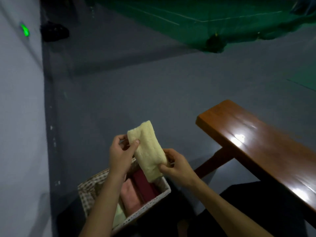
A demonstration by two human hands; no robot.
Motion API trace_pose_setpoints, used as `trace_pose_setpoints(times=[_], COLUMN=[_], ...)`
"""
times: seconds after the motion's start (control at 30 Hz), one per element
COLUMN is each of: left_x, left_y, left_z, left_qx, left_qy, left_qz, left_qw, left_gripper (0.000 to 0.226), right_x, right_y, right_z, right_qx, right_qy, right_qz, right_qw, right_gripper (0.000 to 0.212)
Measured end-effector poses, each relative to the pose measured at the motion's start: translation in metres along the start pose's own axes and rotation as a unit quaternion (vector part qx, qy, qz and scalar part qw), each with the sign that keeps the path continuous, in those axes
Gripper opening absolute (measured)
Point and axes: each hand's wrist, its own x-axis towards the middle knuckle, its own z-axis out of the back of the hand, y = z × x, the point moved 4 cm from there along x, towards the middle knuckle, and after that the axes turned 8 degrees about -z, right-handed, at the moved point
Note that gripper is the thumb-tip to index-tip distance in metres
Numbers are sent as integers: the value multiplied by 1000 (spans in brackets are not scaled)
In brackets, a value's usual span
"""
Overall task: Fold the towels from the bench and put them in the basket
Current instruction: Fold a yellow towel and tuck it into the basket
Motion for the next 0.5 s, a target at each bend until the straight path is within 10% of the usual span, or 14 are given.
trace_pose_setpoints(times=[0.5], left_x=[-24], left_y=[230], left_z=[147], left_qx=[165], left_qy=[-111], left_qz=[184], left_qw=[962], left_gripper=[22], right_x=[57], right_y=[-108], right_z=[-217], right_qx=[-103], right_qy=[191], right_qz=[-123], right_qw=[968], right_gripper=[69])
